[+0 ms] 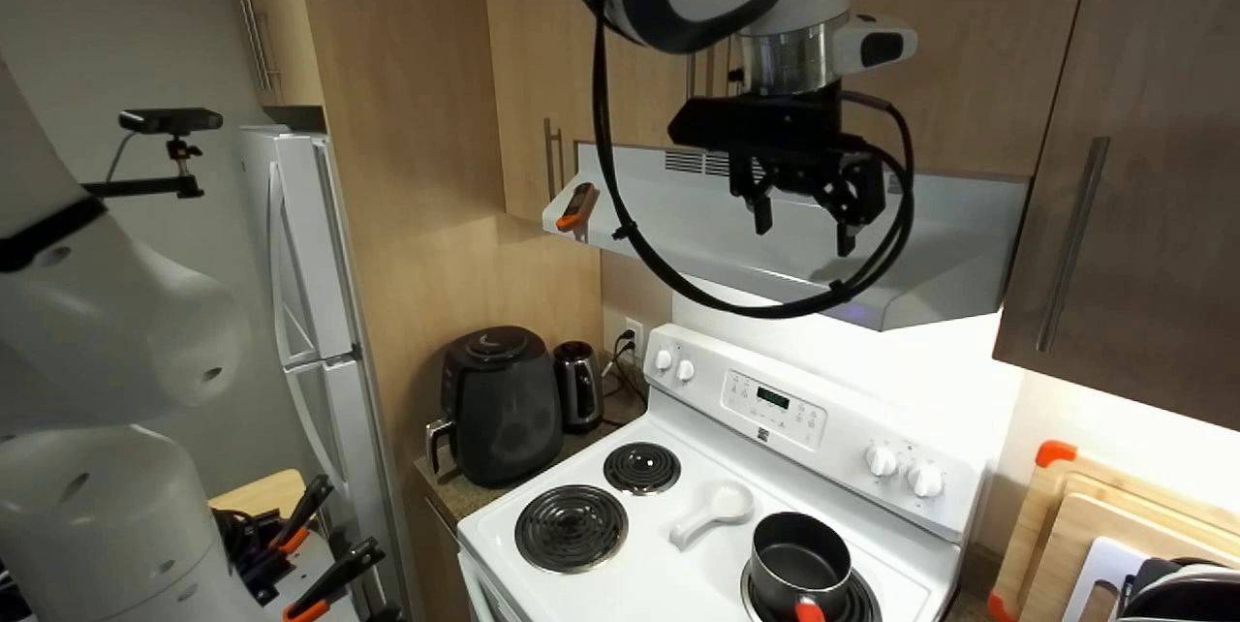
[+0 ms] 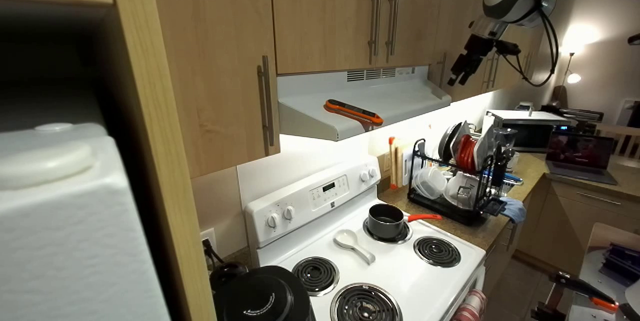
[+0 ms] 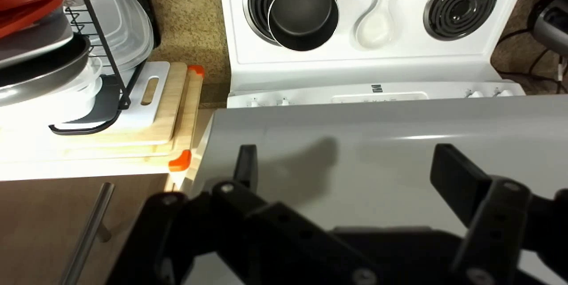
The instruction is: Turn on the light on top of the stove
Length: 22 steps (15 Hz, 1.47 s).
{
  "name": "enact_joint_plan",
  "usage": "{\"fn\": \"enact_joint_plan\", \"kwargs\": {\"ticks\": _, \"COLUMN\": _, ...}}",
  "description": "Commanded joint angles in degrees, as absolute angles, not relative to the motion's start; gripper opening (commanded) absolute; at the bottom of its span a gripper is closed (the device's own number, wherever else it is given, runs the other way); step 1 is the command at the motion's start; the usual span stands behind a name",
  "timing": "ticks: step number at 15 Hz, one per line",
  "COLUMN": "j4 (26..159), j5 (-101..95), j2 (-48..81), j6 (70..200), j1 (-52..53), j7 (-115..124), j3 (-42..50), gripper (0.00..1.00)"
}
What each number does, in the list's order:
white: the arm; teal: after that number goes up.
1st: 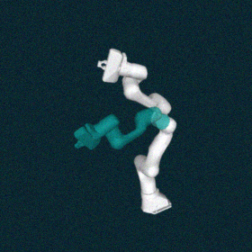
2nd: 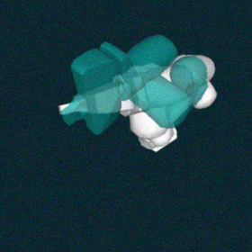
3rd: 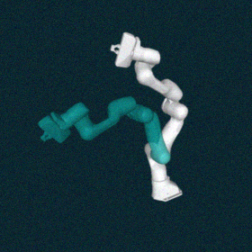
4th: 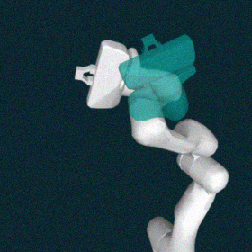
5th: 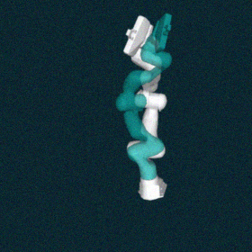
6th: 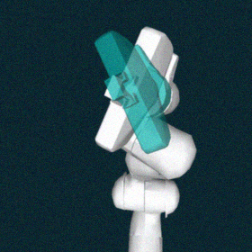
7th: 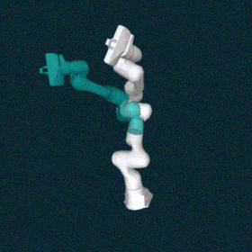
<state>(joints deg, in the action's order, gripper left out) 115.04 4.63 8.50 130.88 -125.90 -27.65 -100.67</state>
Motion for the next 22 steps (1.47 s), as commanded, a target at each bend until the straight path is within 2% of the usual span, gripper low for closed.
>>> {"fn": "enact_joint_plan", "kwargs": {"ticks": 1, "j4": 115.7, "j5": -1.4, "j2": 14.5, "j6": 126.8, "j1": -131.5, "j7": -27.6, "j3": -107.8, "gripper": 1.0}}
{"fn": "enact_joint_plan", "kwargs": {"ticks": 8, "j4": 119.6, "j5": -10.1, "j2": 25.5, "j6": 116.8, "j1": -139.9, "j7": -26.4, "j3": -122.3, "gripper": 1.0}}
{"fn": "enact_joint_plan", "kwargs": {"ticks": 9, "j4": 120.1, "j5": -15.9, "j2": 30.9, "j6": 114.9, "j1": -133.7, "j7": -22.7, "j3": -118.8, "gripper": 1.0}}
{"fn": "enact_joint_plan", "kwargs": {"ticks": 22, "j4": 126.7, "j5": -21.4, "j2": 46.6, "j6": 98.7, "j1": -129.5, "j7": -21.1, "j3": -124.6, "gripper": 1.0}}
